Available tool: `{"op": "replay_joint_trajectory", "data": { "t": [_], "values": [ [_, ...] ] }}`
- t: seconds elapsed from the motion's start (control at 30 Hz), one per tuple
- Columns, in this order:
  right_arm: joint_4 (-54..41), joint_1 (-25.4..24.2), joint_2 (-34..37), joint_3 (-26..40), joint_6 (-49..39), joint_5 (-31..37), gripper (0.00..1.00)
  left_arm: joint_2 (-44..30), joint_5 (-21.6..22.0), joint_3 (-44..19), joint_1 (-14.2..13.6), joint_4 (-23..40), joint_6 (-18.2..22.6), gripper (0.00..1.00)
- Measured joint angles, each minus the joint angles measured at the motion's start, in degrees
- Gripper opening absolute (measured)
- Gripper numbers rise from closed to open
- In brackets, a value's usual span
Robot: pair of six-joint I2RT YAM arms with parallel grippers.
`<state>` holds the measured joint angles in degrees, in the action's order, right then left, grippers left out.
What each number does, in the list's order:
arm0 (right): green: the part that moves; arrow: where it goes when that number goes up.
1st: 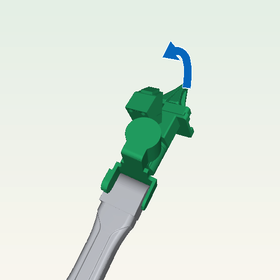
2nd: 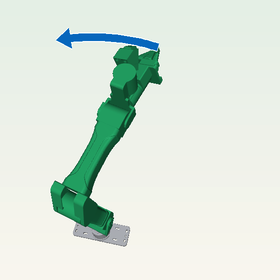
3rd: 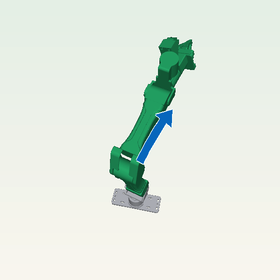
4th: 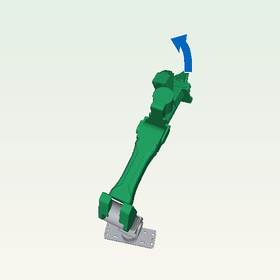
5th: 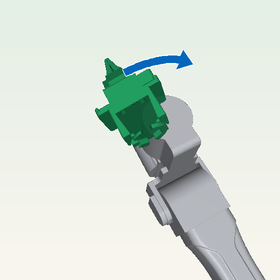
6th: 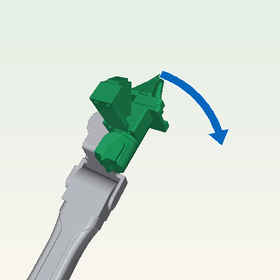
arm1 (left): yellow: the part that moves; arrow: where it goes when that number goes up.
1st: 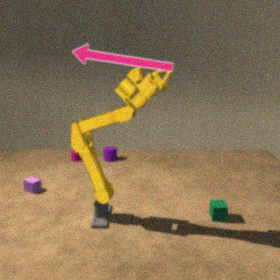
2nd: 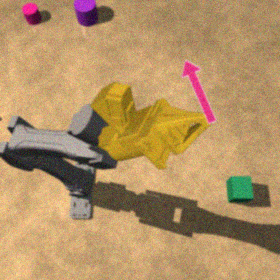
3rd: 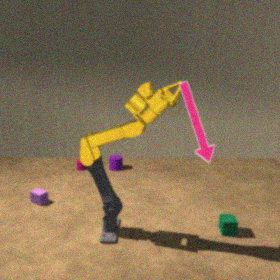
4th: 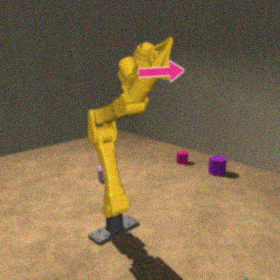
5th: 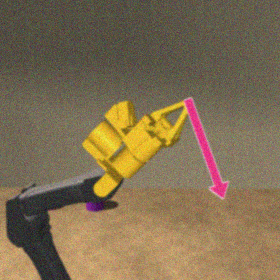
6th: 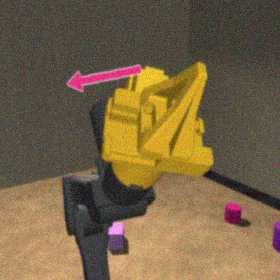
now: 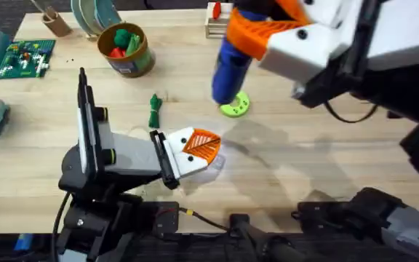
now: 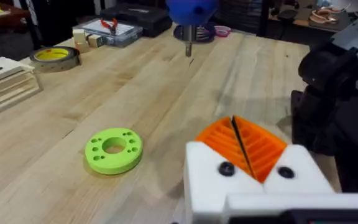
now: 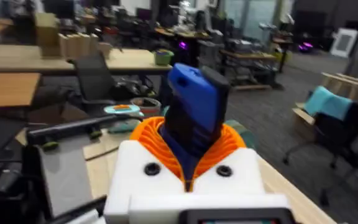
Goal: Pick up the gripper from the table and insert it into the empty holder that is missing its gripper. Then pick up a screw, insert it into the mounting hole, and use the screwdriver to tighten it. Finally, clean up the table by picking up the vegetable and placing it into the bucket.
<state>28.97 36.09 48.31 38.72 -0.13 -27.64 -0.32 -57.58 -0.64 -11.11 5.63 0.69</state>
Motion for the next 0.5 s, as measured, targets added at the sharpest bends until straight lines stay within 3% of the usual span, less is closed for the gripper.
{"op": "replay_joint_trajectory", "data": {
  "t": [0.17, 0.5],
  "values": [
    [5.96, 3.56, 3.46, 0.0, 1.45, 0.21, 0.014, 0.0, 0.0, 0.0, 0.0, 0.0, 0.0, 0.006],
    [7.96, 9.51, 6.9, 0.0, 2.26, 0.48, 0.013, 0.02, 0.0, 0.0, 0.0, 0.02, 0.0, 0.006]
  ]
}}
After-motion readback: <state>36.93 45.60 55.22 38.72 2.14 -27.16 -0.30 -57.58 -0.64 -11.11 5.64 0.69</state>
